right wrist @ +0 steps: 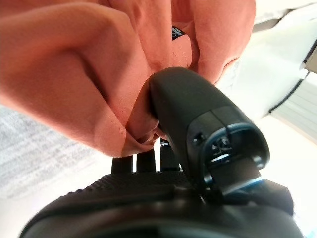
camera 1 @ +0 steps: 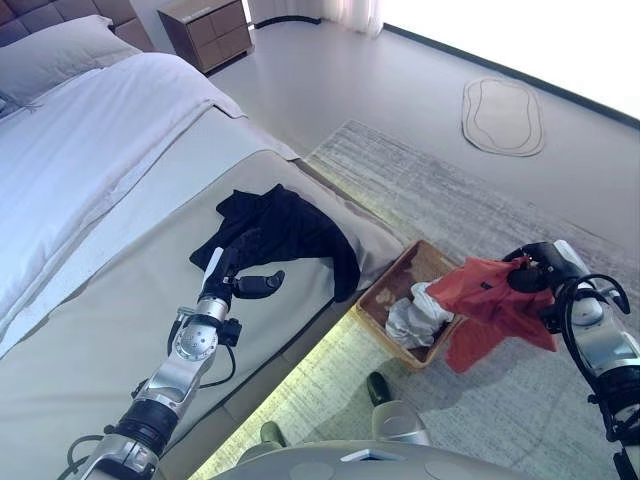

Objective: Pick up the clothes from the bed and place them into the basket

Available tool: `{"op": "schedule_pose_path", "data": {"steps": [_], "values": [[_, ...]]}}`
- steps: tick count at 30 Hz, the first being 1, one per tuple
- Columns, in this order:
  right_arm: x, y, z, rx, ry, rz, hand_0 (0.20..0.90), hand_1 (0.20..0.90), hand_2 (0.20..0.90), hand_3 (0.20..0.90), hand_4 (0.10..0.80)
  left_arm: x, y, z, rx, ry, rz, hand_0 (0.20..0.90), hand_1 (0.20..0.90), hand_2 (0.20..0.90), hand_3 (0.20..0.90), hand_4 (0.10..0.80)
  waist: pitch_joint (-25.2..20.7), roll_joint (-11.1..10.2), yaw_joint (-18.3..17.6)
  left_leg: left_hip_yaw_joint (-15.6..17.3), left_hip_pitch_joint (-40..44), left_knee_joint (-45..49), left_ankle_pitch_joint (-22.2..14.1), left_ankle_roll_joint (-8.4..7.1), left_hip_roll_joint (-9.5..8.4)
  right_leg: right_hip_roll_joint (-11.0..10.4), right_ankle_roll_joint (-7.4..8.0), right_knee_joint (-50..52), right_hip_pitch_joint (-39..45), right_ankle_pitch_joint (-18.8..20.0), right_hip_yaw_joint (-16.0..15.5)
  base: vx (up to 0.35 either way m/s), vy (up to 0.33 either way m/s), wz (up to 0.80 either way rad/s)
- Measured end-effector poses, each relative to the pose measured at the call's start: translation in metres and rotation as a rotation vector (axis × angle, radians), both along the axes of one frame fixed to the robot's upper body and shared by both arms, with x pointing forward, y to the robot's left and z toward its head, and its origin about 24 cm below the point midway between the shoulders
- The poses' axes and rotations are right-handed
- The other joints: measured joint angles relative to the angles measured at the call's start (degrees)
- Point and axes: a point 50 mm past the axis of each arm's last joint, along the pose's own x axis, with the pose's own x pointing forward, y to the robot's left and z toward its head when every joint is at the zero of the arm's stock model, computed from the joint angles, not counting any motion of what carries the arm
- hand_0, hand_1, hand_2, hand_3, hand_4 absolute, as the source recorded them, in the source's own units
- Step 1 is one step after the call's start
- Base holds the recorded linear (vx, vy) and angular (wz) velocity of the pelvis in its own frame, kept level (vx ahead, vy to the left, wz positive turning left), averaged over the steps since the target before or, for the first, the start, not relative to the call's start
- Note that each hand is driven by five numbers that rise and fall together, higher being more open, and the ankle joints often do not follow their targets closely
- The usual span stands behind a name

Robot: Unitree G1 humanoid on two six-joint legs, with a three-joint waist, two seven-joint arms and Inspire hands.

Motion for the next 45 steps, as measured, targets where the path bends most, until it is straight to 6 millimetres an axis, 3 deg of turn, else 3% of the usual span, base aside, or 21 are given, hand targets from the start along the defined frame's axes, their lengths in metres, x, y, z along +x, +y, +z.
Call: {"op": "schedule_pose_path", "data": {"steps": [10,27,28,29,45], "values": [[0.003,0.000,0.002,-0.006,-0.012,0.000,0.300,0.300,0.300,0.200,0.100,0.000,-0.008,-0.002,-0.023,0.006,-0.019,0.900,0.900,0.900,0.900,0.800,1.5,4.6,1.3,-0.6,-1.4,0.0,0.2,-0.33,-0.03,-0.1,0.01,0.0,-0.9,0.0,-0.5,-0.013,-0.008,0.02],[0.023,0.005,0.019,-0.038,-0.074,0.013,0.300,0.300,0.300,0.200,0.100,-0.001,-0.008,-0.002,-0.023,0.008,-0.021,0.900,0.900,0.900,0.900,0.800,1.6,4.8,3.4,-2.2,-1.9,0.0,0.5,-0.43,-0.11,-0.4,0.01,0.0,-0.5,0.0,-2.0,0.007,-0.006,0.04],[0.023,0.005,0.018,-0.046,-0.065,0.014,0.867,0.867,0.867,0.862,0.762,-0.001,-0.008,-0.002,-0.023,0.007,-0.021,0.900,0.900,0.900,0.900,0.800,1.6,4.8,3.5,-2.4,-1.9,0.0,0.5,-0.43,-0.11,-0.4,0.01,0.0,-0.4,0.0,-2.2,0.000,-0.010,0.08],[0.023,0.005,0.017,-0.048,-0.060,0.013,0.900,0.900,0.900,0.900,0.800,-0.001,-0.008,-0.002,-0.023,0.008,-0.021,0.900,0.900,0.900,0.900,0.800,1.6,4.8,3.6,-2.5,-1.9,0.0,0.5,-0.43,-0.11,-0.4,0.01,-0.1,-0.3,0.0,-2.3,-0.006,-0.013,0.09],[0.007,-0.016,0.000,-0.065,0.079,-0.119,0.900,0.900,0.900,0.900,0.800,-0.001,-0.008,-0.002,-0.024,0.009,-0.029,0.900,0.900,0.900,0.900,0.800,2.8,4.5,4.7,-3.4,-1.9,0.0,0.5,-0.42,-0.29,-0.7,0.09,-0.1,0.4,-0.1,-3.3,-0.002,-0.003,0.03]]}}
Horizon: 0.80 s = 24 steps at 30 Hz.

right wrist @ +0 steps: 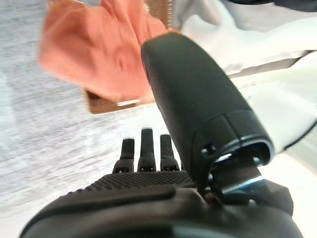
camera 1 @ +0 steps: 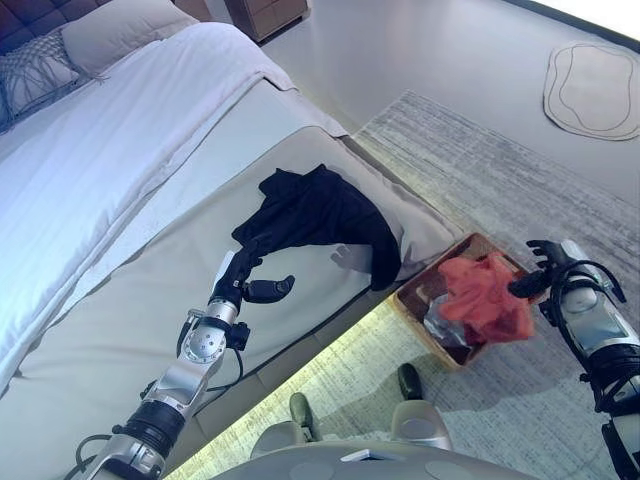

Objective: Pick up the clothes from the bed and place them into the basket

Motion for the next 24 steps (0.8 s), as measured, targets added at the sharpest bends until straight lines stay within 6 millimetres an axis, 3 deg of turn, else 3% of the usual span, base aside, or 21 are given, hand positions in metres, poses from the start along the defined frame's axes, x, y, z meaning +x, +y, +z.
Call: {"op": "schedule_pose_path", "data": {"steps": [8,12,19,24], "values": [[-0.001,-0.002,0.000,-0.006,0.004,-0.018,0.900,0.900,0.900,0.900,0.800,0.000,0.000,0.000,0.001,0.000,-0.001,0.900,0.900,0.900,0.900,0.800,0.1,-0.2,-0.1,-0.4,0.4,0.0,0.0,-0.03,-0.02,-0.1,0.00,0.0,0.6,0.0,-0.2,0.017,0.012,0.01],[0.007,0.006,0.009,-0.025,-0.045,0.023,0.900,0.900,0.900,0.900,0.800,0.000,0.000,0.000,0.000,0.000,-0.001,0.900,0.900,0.900,0.900,0.800,0.1,-0.1,0.0,-0.7,0.4,0.0,0.1,-0.04,-0.18,-0.2,0.00,0.0,0.7,0.0,-0.4,0.036,0.028,0.03],[0.045,0.032,0.058,-0.127,-0.229,0.160,0.900,0.900,0.900,0.900,0.800,0.000,0.000,0.000,-0.004,-0.001,0.011,0.900,0.900,0.900,0.900,0.800,0.1,0.0,0.5,-2.1,0.0,0.0,0.6,0.03,-0.80,-0.8,0.00,0.0,1.3,0.0,-1.8,0.026,0.040,0.11],[0.078,0.060,0.105,-0.211,-0.355,0.298,0.900,0.900,0.900,0.900,0.800,-0.001,-0.001,-0.007,-0.012,0.018,0.037,0.900,0.900,0.900,0.900,0.800,0.4,0.9,3.5,-5.0,-2.4,0.1,1.9,0.11,-1.20,-1.4,0.16,0.0,0.6,-0.2,-4.4,-0.027,0.049,0.26]]}}
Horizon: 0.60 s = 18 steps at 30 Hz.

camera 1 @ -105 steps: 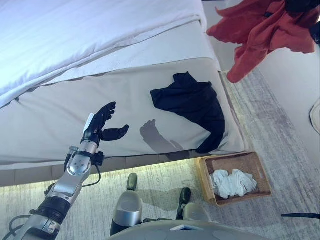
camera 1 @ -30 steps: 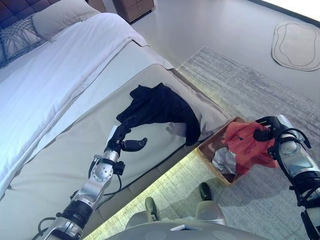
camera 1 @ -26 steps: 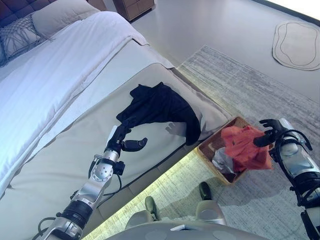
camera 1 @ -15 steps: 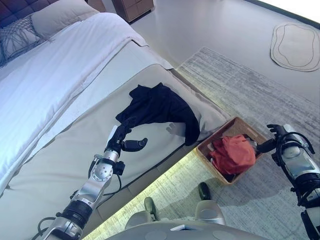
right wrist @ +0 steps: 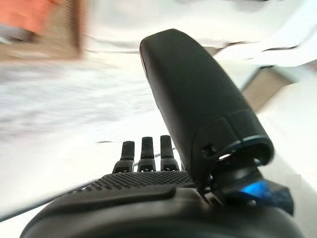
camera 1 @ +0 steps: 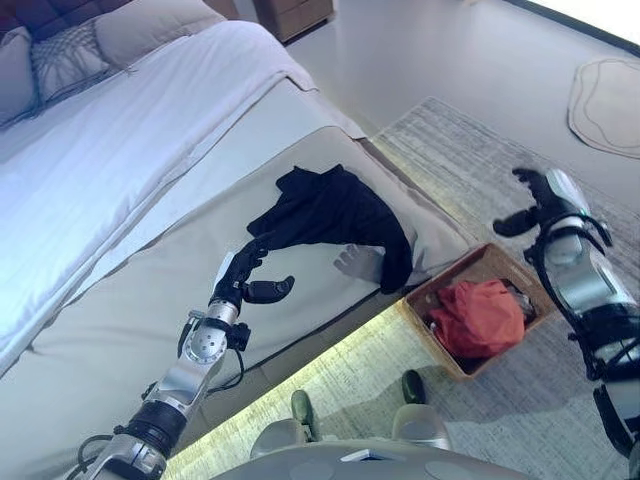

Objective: Pick up the clothes from the bed and place them into the basket

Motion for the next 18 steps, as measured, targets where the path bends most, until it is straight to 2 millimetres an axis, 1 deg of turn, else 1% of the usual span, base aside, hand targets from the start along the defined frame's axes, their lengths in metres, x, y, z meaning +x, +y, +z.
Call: {"op": "schedule_pose_path", "data": {"steps": [1,2,3,4,5,6,9,12,13,14,15,16,17,18], "values": [[0.004,0.003,0.008,-0.012,-0.020,0.015,0.900,0.900,0.900,0.900,0.800,0.000,-0.001,-0.001,-0.005,0.002,0.006,0.900,0.900,0.900,0.900,0.800,0.2,0.2,0.2,-0.6,-0.7,0.1,0.2,0.05,-0.37,-0.1,0.00,0.0,-0.3,0.0,-0.4,-0.084,0.100,0.41],[0.010,0.008,0.026,-0.024,-0.073,0.040,0.900,0.900,0.900,0.900,0.800,-0.001,-0.004,-0.003,-0.026,0.010,0.014,0.900,0.900,0.900,0.900,0.800,0.7,1.1,1.5,-1.7,-2.3,0.6,0.5,0.35,-0.62,-0.7,-0.01,0.0,-1.0,0.0,-1.1,-0.077,0.089,0.35],[0.013,0.010,0.034,-0.028,-0.092,0.049,0.900,0.900,0.900,0.900,0.800,-0.002,-0.004,-0.004,-0.029,0.012,0.016,0.900,0.900,0.900,0.900,0.800,1.1,1.5,2.4,-2.0,-2.7,0.8,0.6,0.48,-0.89,-0.9,0.01,0.0,-1.1,0.0,-1.7,-0.118,0.118,0.39],[0.019,0.018,0.052,-0.058,-0.130,0.077,0.900,0.900,0.900,0.900,0.800,-0.004,-0.004,-0.004,-0.036,0.005,0.018,0.900,0.900,0.900,0.900,0.800,2.0,2.3,3.3,-2.9,-4.5,1.9,0.7,0.53,-1.42,-1.2,0.01,0.6,-2.3,0.0,-2.1,-0.107,0.066,0.31],[0.022,0.022,0.063,-0.073,-0.156,0.092,0.900,0.900,0.900,0.900,0.800,-0.003,-0.005,-0.004,-0.040,0.003,0.015,0.900,0.900,0.900,0.900,0.800,2.8,3.1,4.0,-3.8,-5.4,2.3,0.8,0.49,-1.73,-1.4,0.00,1.0,-2.7,0.0,-2.7,-0.125,0.066,0.40],[0.025,0.026,0.070,-0.085,-0.170,0.105,0.900,0.900,0.900,0.900,0.800,-0.003,-0.005,-0.004,-0.045,0.000,0.015,0.900,0.900,0.900,0.900,0.800,3.4,3.5,4.9,-4.5,-6.7,2.8,1.0,0.68,-2.28,-1.8,0.08,1.8,-3.4,-0.1,-3.6,-0.081,0.041,0.38],[0.030,0.037,0.083,-0.115,-0.192,0.139,0.900,0.900,0.900,0.900,0.800,-0.001,-0.005,0.000,-0.055,-0.029,0.015,0.900,0.900,0.900,0.900,0.800,5.5,3.6,7.5,-6.1,-9.6,4.0,1.2,0.83,-3.04,-2.8,1.11,5.6,-6.8,-1.1,-4.4,-0.106,0.039,0.28],[0.036,0.051,0.102,-0.159,-0.226,0.161,0.900,0.900,0.900,0.900,0.800,0.004,-0.006,0.009,-0.061,-0.082,0.000,0.900,0.900,0.900,0.900,0.800,9.3,3.0,9.1,-8.3,-14.0,7.1,1.2,0.84,-4.99,-5.2,1.23,14.3,-12.7,-4.7,-5.0,-0.092,0.047,0.35],[0.038,0.053,0.108,-0.167,-0.235,0.155,0.900,0.900,0.900,0.900,0.800,0.007,-0.006,0.012,-0.060,-0.093,-0.005,0.900,0.900,0.900,0.900,0.800,10.7,2.5,9.6,-9.0,-15.5,8.0,1.2,0.84,-5.73,-6.4,1.38,17.9,-15.1,-6.3,-5.1,-0.086,0.039,0.38],[0.039,0.056,0.112,-0.175,-0.240,0.154,0.900,0.900,0.900,0.900,0.800,0.010,-0.006,0.015,-0.058,-0.105,-0.009,0.900,0.900,0.900,0.900,0.800,11.7,2.0,10.0,-9.2,-16.4,8.7,1.2,0.90,-6.12,-7.2,1.23,20.2,-16.6,-7.1,-5.0,-0.070,0.026,0.37],[0.040,0.060,0.118,-0.177,-0.254,0.154,0.900,0.900,0.900,0.900,0.800,0.014,-0.003,0.021,-0.053,-0.128,-0.012,0.900,0.900,0.900,0.900,0.800,13.5,1.2,11.0,-9.6,-18.2,10.0,1.0,1.18,-7.21,-8.4,1.12,24.0,-19.2,-8.5,-4.8,-0.061,0.018,0.33],[0.041,0.062,0.121,-0.171,-0.263,0.146,0.900,0.900,0.900,0.900,0.800,0.018,-0.001,0.027,-0.040,-0.148,-0.017,0.900,0.900,0.900,0.900,0.800,14.6,0.3,11.4,-10.1,-19.9,11.3,0.9,1.36,-7.76,-9.3,0.79,26.6,-21.3,-9.4,-4.8,-0.038,0.011,0.39],[0.042,0.063,0.119,-0.163,-0.254,0.137,0.900,0.900,0.900,0.900,0.800,0.021,0.001,0.030,-0.031,-0.158,-0.020,0.900,0.900,0.900,0.900,0.800,15.0,-0.3,12.3,-10.5,-21.6,12.0,0.8,1.42,-8.45,-9.9,0.72,28.4,-23.2,-10.0,-4.9,-0.027,-0.003,0.37],[0.044,0.065,0.115,-0.165,-0.235,0.128,0.900,0.900,0.900,0.900,0.800,0.022,0.002,0.033,-0.027,-0.167,-0.022,0.900,0.900,0.900,0.900,0.800,15.4,-0.9,13.2,-10.7,-22.9,13.1,0.7,1.54,-8.69,-10.6,0.57,30.2,-24.7,-10.4,-4.9,-0.008,-0.015,0.31]]}}
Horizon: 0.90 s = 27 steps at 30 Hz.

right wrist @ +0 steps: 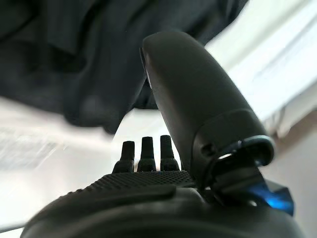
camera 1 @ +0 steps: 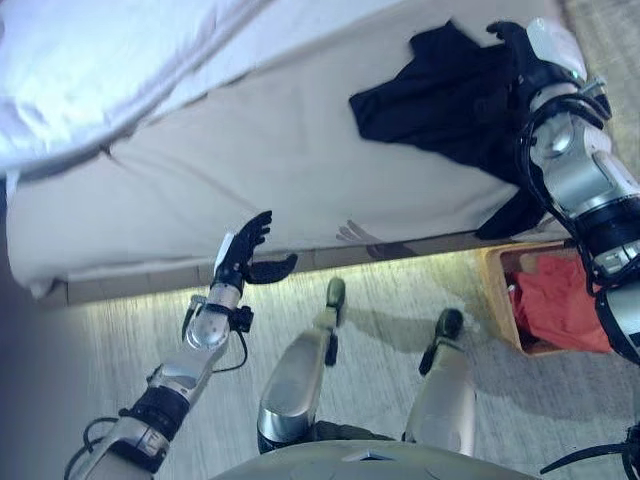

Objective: Pick up the clothes from the bed and place them into the basket

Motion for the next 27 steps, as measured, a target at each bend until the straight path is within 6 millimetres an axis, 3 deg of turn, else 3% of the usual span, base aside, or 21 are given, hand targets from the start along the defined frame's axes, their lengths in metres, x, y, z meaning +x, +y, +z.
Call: {"op": "schedule_pose_path", "data": {"steps": [7,14,15,16,17,18,27], "values": [[0.005,-0.006,-0.016,-0.017,0.075,-0.087,0.900,0.900,0.900,0.900,0.800,-0.001,0.003,0.021,0.014,-0.083,-0.034,0.900,0.900,0.900,0.900,0.800,0.5,-0.8,3.6,-1.4,-9.9,8.8,-2.3,1.56,-0.79,-0.7,-1.05,5.7,-7.4,-1.1,-0.2,-0.010,-0.011,0.15],[0.009,-0.025,-0.018,-0.148,0.212,-0.230,0.900,0.900,0.900,0.900,0.800,-0.001,0.005,0.033,0.018,-0.132,-0.040,0.900,0.900,0.900,0.900,0.800,0.6,-0.9,3.3,-2.1,-20.5,19.7,-5.3,1.95,-0.76,-0.3,-1.72,11.5,-15.7,-2.1,0.7,-0.017,-0.008,-0.02],[0.010,-0.026,-0.013,-0.169,0.226,-0.241,0.865,0.865,0.865,0.859,0.759,-0.001,0.005,0.034,0.015,-0.133,-0.042,0.900,0.900,0.900,0.900,0.800,0.6,-0.9,3.3,-2.1,-21.5,20.9,-5.5,1.98,-0.78,-0.3,-1.68,12.3,-16.6,-2.2,1.0,-0.023,-0.010,-0.05],[0.011,-0.026,-0.007,-0.202,0.244,-0.252,0.493,0.493,0.493,0.425,0.325,-0.002,0.004,0.035,0.010,-0.137,-0.045,0.900,0.900,0.900,0.900,0.800,0.6,-0.9,3.3,-2.1,-22.5,22.1,-5.8,1.94,-0.79,-0.3,-1.49,13.0,-17.4,-2.3,1.3,-0.023,-0.020,-0.03],[0.011,-0.027,-0.002,-0.219,0.260,-0.262,0.493,0.493,0.493,0.425,0.325,-0.003,0.005,0.036,0.009,-0.140,-0.050,0.900,0.900,0.900,0.900,0.800,0.6,-0.9,3.4,-2.1,-23.4,23.4,-6.2,1.87,-0.87,-0.4,-1.37,13.7,-18.1,-2.4,1.5,0.054,-0.038,-0.02],[0.011,-0.028,0.002,-0.226,0.267,-0.275,0.300,0.300,0.300,0.200,0.100,-0.005,0.006,0.037,0.010,-0.141,-0.053,0.900,0.900,0.900,0.900,0.800,0.6,-0.9,3.4,-2.2,-24.1,24.2,-6.7,1.69,-0.90,-0.4,-1.36,14.2,-18.5,-2.4,1.6,0.000,0.000,0.00],[0.001,-0.062,-0.001,-0.168,0.331,-0.407,0.300,0.300,0.300,0.200,0.100,-0.024,0.022,0.026,0.037,-0.085,-0.044,0.900,0.900,0.900,0.900,0.800,0.5,-0.8,3.7,-1.9,-24.4,27.7,-8.6,2.07,-2.02,-1.3,-1.27,15.1,-18.1,-2.4,3.2,0.011,-0.013,-0.02]]}}
